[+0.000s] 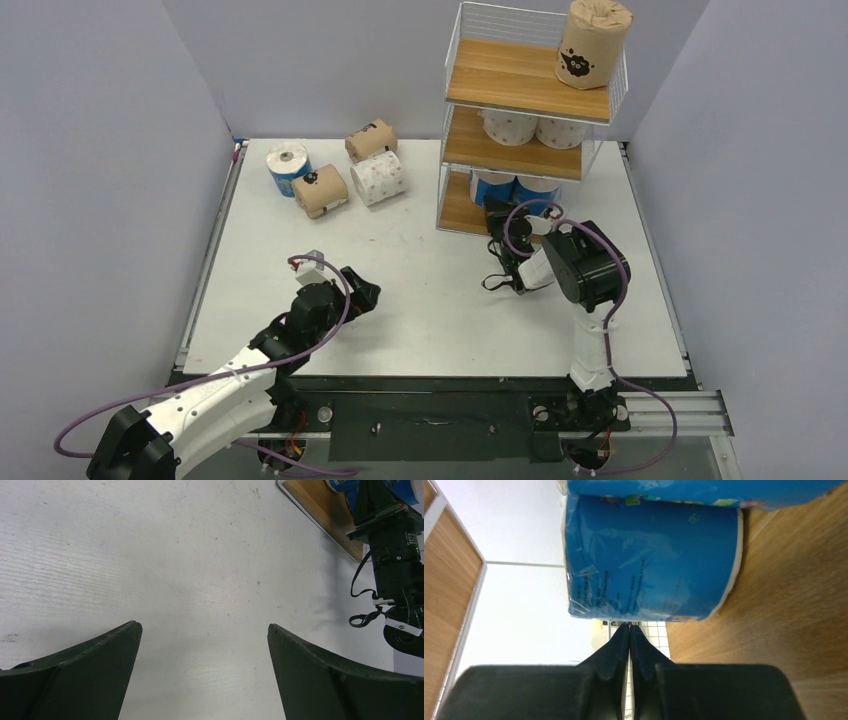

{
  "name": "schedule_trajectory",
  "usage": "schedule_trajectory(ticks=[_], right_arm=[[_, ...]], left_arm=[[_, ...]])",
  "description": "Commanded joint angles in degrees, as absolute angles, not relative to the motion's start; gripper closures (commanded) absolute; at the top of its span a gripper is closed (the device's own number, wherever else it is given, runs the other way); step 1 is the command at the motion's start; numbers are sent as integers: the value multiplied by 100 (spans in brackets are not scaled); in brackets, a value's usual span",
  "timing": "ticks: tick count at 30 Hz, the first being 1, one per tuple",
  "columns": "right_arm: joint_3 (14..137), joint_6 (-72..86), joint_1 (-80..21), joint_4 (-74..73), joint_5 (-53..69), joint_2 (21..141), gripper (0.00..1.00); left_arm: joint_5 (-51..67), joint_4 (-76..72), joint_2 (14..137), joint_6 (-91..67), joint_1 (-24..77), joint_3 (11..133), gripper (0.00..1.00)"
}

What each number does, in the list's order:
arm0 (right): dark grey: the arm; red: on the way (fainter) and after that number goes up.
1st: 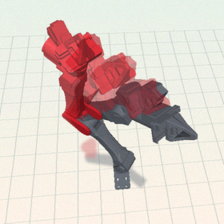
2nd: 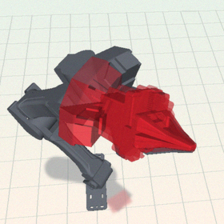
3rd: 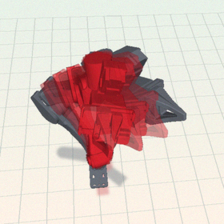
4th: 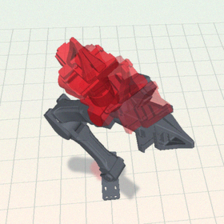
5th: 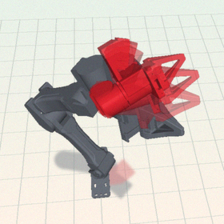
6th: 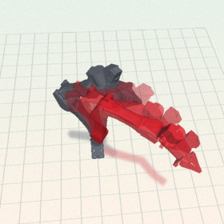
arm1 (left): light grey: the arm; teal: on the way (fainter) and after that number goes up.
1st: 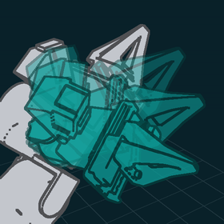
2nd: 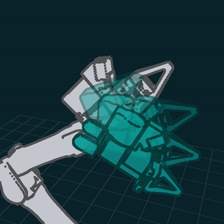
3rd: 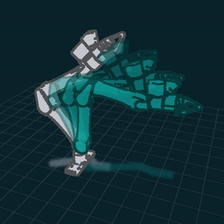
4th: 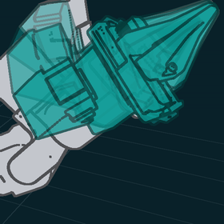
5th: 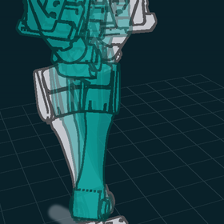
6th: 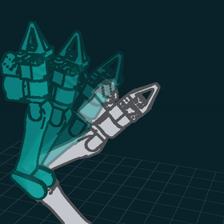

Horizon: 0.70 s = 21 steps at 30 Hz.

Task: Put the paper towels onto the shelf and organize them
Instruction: Adjust the paper towel on the shelf.

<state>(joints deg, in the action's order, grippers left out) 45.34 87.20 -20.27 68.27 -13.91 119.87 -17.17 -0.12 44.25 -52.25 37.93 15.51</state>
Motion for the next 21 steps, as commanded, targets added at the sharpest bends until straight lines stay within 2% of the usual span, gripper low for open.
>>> schedule_trajectory(ticks=[1, 8, 9, 13, 17, 19, 21], right_arm=[[4288, 8453, -2069, 7345, -985, 11642, 100], [3738, 8234, -2094, 7205, 30, 11009, 78], [3658, 8147, -2110, 7188, 129, 10832, 77], [3206, 7663, -2240, 6597, 604, 10137, 69], [3071, 6522, -2552, 5089, 989, 9191, 67], [3152, 5738, -2800, 3557, 937, 8662, 67], [3159, 5041, -3100, 2628, 691, 8159, 67]], left_arm=[[-1816, -31, 4381, -5197, 3814, 1631, 3], [-1949, 283, 4299, -5330, 3804, 1780, 3], [-1992, 352, 4252, -5368, 3790, 1791, 0], [-2092, 614, 4094, -5593, 3713, 1917, 3], [-2261, 871, 3990, -5654, 3595, 2237, 4], [-2285, 954, 3979, -5640, 3460, 2426, 4], [-2270, 1056, 3999, -5616, 3223, 2661, 4]])
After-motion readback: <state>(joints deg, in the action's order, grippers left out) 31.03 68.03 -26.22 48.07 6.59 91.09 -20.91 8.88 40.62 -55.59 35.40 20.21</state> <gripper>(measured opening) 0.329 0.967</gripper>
